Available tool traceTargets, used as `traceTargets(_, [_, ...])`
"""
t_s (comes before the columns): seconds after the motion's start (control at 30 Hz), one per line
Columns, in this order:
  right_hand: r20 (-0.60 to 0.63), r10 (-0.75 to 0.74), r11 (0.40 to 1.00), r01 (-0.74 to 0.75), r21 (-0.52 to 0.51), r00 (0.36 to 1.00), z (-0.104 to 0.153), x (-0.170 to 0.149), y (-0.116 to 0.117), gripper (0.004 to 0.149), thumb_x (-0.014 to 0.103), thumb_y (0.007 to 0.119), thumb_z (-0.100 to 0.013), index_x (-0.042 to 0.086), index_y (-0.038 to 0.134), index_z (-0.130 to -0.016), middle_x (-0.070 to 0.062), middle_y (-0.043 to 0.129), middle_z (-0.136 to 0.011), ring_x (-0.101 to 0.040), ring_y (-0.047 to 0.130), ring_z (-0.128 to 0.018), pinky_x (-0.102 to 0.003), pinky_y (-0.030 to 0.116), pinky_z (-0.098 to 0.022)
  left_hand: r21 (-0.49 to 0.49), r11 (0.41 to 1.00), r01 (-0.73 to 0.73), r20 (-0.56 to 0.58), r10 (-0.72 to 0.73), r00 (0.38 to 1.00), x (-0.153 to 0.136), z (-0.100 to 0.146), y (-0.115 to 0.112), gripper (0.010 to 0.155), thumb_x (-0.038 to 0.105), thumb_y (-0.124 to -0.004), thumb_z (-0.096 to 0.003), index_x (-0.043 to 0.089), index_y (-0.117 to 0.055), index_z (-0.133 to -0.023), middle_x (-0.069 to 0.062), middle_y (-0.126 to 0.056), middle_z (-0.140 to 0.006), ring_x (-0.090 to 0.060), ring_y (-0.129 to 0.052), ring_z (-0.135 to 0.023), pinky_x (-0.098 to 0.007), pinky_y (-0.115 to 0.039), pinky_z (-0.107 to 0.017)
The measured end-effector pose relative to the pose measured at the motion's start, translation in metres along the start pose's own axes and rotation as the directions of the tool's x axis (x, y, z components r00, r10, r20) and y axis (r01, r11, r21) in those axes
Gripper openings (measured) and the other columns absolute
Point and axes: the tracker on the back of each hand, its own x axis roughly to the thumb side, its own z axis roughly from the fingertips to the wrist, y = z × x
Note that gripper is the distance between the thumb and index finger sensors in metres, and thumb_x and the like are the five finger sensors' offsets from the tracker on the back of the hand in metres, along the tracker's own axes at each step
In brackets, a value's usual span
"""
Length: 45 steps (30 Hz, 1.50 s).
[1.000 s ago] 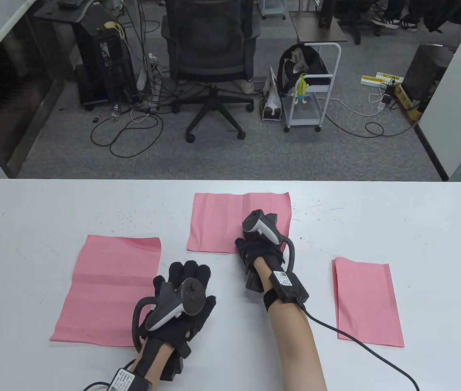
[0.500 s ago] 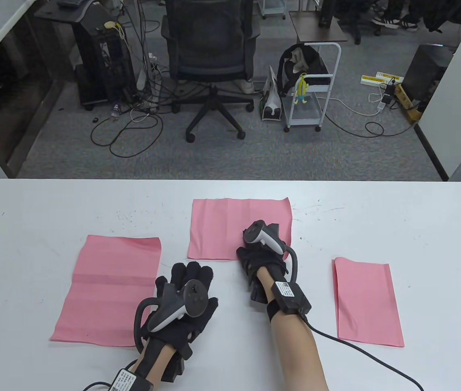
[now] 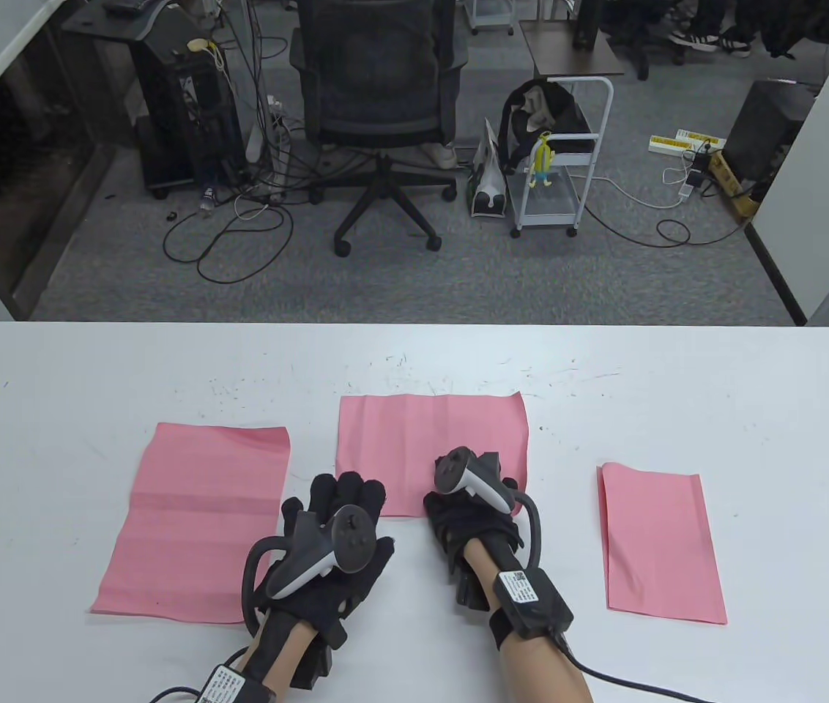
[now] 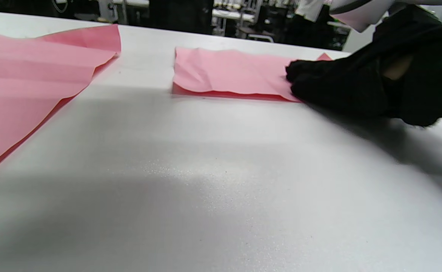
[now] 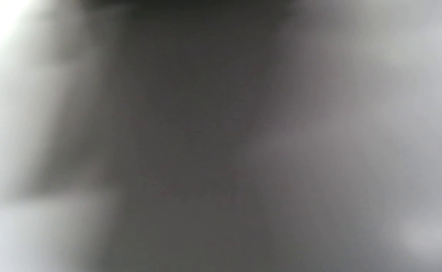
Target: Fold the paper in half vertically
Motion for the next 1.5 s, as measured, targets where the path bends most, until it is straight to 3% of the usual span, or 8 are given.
traceTargets(0.57, [0.021, 0.118, 0.993, -0.119, 0.003, 0.993, 0.093, -0.019, 0.069, 0.068, 0.058, 0.044, -0.05, 0.041, 0.005, -0.103, 0.001, -0.005, -0.112, -0.036, -0.002, -0.103, -0.061, 0.014, -0.074, -0.027, 0.999, 0.027, -0.015, -0.027, 1.0, 0.001, -0.005, -0.007, 0.077, 0.068, -0.04, -0.0524, 0.042, -0.002, -0.115, 0.007, 0.003, -0.127, -0.03, 0.001, -0.118, -0.065, -0.015, -0.084])
traceTargets(0.8, [0.031, 0.097, 0.995, -0.097, 0.01, 0.995, 0.093, -0.02, 0.071, 0.068, 0.058, 0.043, -0.05, 0.041, 0.004, -0.103, 0.001, -0.006, -0.112, -0.035, -0.005, -0.102, -0.061, 0.011, -0.073, -0.077, 0.995, 0.068, -0.007, -0.069, 0.998, 0.006, -0.012, -0.024, 0.078, 0.068, -0.04, -0.0524, 0.041, -0.002, -0.115, 0.006, 0.002, -0.127, -0.031, 0.0, -0.118, -0.065, -0.016, -0.084])
traceTargets(1.13, [0.039, 0.098, 0.995, -0.098, 0.007, 0.994, 0.094, -0.021, 0.07, 0.068, 0.058, 0.043, -0.05, 0.04, 0.004, -0.103, 0.001, -0.007, -0.111, -0.036, -0.005, -0.102, -0.062, 0.01, -0.072, -0.254, 0.96, 0.118, -0.016, -0.126, 0.992, 0.0, -0.033, -0.073, 0.077, 0.067, -0.039, -0.0524, 0.041, 0.001, -0.113, 0.007, 0.005, -0.124, -0.031, -0.001, -0.117, -0.064, -0.017, -0.084])
traceTargets(1.5, [0.037, 0.103, 0.995, -0.103, 0.004, 0.994, 0.095, -0.02, 0.07, 0.068, 0.058, 0.043, -0.05, 0.04, 0.004, -0.103, 0.0, -0.006, -0.112, -0.036, -0.005, -0.102, -0.062, 0.011, -0.073, -0.287, 0.951, 0.11, -0.007, -0.117, 0.993, -0.003, -0.035, -0.082, 0.077, 0.067, -0.035, -0.0511, 0.04, 0.001, -0.113, 0.006, 0.008, -0.123, -0.032, 0.003, -0.115, -0.065, -0.014, -0.083])
